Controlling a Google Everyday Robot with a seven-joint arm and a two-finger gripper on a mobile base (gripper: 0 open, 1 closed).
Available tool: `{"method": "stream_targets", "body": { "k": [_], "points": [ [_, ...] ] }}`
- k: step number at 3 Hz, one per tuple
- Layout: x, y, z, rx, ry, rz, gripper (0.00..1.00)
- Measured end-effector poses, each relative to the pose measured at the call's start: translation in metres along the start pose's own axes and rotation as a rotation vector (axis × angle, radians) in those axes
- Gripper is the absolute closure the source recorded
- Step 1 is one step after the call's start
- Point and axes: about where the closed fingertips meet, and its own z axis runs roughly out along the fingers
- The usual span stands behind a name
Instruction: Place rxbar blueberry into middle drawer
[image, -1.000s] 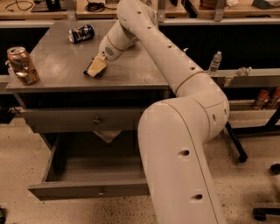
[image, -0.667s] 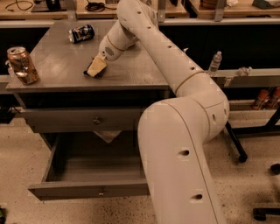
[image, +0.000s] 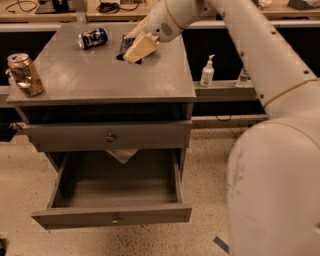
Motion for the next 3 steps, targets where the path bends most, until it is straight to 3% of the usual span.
{"method": "stream_targets", "body": {
  "k": [1, 3],
  "points": [
    [0.025, 0.057, -0.083, 0.055, -0.069, -0.029, 1.00],
    [0.033, 0.065, -0.071, 0.049, -0.094, -0.015, 1.00]
  ]
}}
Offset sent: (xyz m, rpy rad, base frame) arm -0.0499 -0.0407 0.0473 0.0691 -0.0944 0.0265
